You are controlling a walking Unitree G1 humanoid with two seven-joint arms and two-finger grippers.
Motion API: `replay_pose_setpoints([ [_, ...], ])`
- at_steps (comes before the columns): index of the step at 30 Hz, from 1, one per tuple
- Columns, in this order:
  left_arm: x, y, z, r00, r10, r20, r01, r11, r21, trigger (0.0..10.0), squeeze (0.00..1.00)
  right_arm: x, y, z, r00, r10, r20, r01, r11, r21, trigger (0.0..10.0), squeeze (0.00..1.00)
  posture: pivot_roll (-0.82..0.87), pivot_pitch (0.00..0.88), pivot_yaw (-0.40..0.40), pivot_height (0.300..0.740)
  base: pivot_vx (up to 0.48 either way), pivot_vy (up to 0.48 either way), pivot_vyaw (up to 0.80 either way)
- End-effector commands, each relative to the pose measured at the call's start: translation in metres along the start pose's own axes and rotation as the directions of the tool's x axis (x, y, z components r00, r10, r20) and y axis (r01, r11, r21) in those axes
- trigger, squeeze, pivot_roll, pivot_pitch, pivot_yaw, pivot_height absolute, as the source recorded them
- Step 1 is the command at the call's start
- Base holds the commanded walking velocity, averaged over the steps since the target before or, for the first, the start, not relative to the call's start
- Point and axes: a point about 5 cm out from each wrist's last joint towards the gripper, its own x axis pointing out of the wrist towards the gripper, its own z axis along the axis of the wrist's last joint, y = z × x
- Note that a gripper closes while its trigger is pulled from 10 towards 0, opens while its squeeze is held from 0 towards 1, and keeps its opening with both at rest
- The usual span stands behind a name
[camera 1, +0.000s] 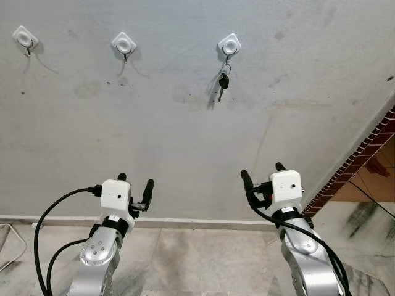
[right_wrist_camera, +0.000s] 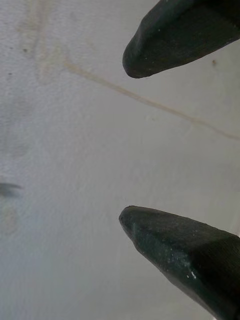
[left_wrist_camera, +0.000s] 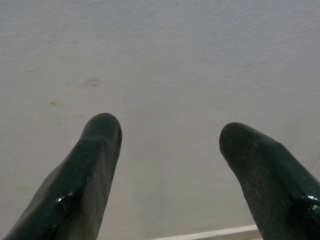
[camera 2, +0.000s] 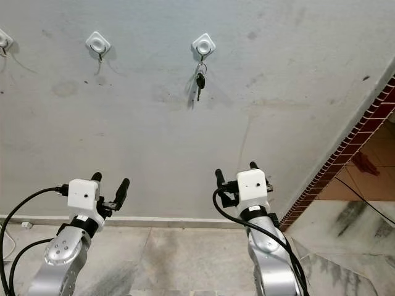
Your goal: Hang keys on a hook
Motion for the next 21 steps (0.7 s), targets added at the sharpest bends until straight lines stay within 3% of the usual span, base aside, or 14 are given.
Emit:
replay_pose_setpoints([
  [1,-0.001,0.001,0.001,1.0,0.01,0.012,-0.01,1.0,0.006,10.0,0.0,-0.001,-0.003,0.006,1.0,0.001,0.017,-0.001,1.0,-0.007,10.0,0.0,-0.02,0.071,-0.03,0.74,0.0,0.0,0.0],
  [7,0.008,0.001,0.01,0.999,0.016,0.038,-0.014,0.998,-0.056,10.0,0.0,0.006,-0.002,0.01,0.999,-0.005,0.036,0.005,1.0,-0.001,10.0,0.0,-0.03,0.092,-0.008,0.74,0.0,0.0,0.0],
  [12,0.013,-0.003,0.014,0.998,0.006,0.057,-0.003,0.998,-0.061,10.0,0.0,0.009,0.002,0.016,0.999,0.003,0.053,-0.003,1.0,-0.004,10.0,0.0,-0.04,0.1,-0.01,0.74,0.0,0.0,0.0],
  [21,0.019,-0.007,0.017,0.998,-0.011,0.059,0.017,0.995,-0.097,10.0,0.0,0.011,0.003,0.021,0.998,0.001,0.066,-0.001,1.0,-0.002,10.0,0.0,-0.04,0.1,0.006,0.74,0.0,0.335,0.0],
])
